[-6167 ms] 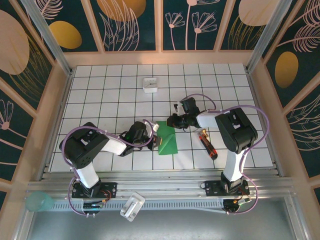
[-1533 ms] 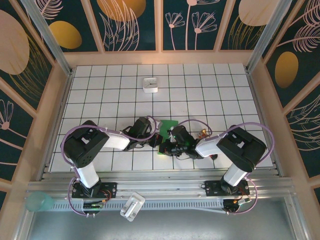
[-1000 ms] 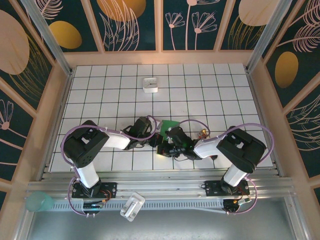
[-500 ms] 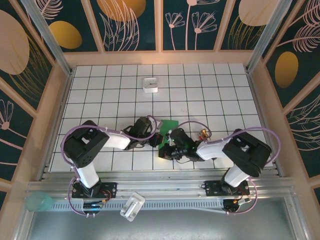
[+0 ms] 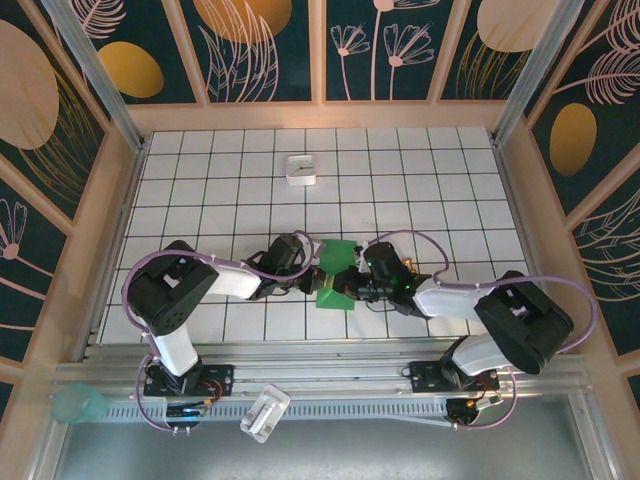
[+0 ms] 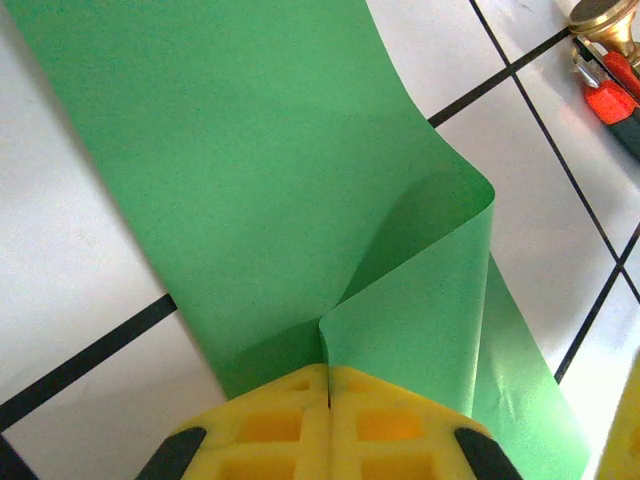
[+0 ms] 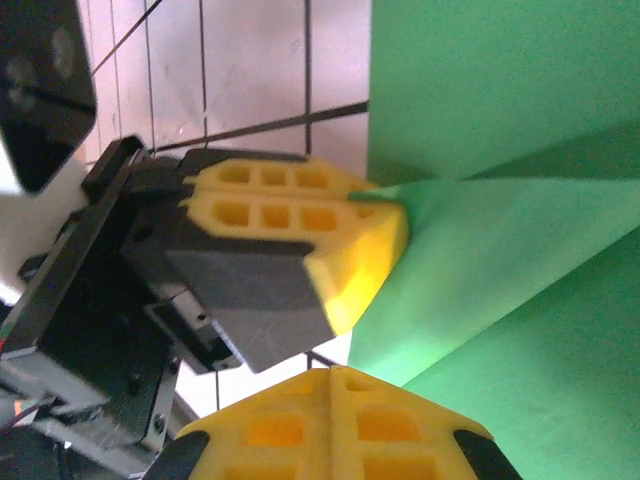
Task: Fold a paper plane with a square sheet of paper (pick it up from the middle)
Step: Fold the triangle a second time at the center of the table.
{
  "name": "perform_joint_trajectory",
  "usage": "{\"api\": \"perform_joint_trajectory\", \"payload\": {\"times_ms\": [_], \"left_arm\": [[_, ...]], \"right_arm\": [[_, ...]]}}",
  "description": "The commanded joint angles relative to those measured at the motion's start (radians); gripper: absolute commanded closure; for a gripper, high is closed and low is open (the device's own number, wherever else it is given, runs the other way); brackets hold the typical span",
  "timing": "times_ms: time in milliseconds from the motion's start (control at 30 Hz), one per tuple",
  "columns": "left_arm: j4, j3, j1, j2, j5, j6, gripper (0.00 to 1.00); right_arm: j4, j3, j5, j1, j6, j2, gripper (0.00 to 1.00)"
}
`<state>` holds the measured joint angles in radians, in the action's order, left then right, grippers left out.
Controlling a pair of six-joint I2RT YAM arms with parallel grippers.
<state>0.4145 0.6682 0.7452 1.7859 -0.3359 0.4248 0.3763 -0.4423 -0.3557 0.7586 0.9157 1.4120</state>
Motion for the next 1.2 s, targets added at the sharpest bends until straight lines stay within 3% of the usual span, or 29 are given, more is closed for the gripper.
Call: {"api": "perform_joint_trajectory", "payload": {"times_ms": [0,500,1167], "left_arm": [[-0.131,-0.017,-0.008,0.103,0.157,-0.001,1.0],[-0.13,-0.017,-0.01,0.103,0.154,0.0,1.0],[-0.148,-0.019,-0.008,0.116,0.177,-0.024,1.0]], "right_arm": [[-0.008,-0.028,0.052,-0.031,-0.004,0.022,1.0],[-0.019,-0.105,0.012,-0.039,-0.044,0.183,1.0],[-0.086,-0.058,0.012,-0.125,-0.115,0.204,1.0]]}}
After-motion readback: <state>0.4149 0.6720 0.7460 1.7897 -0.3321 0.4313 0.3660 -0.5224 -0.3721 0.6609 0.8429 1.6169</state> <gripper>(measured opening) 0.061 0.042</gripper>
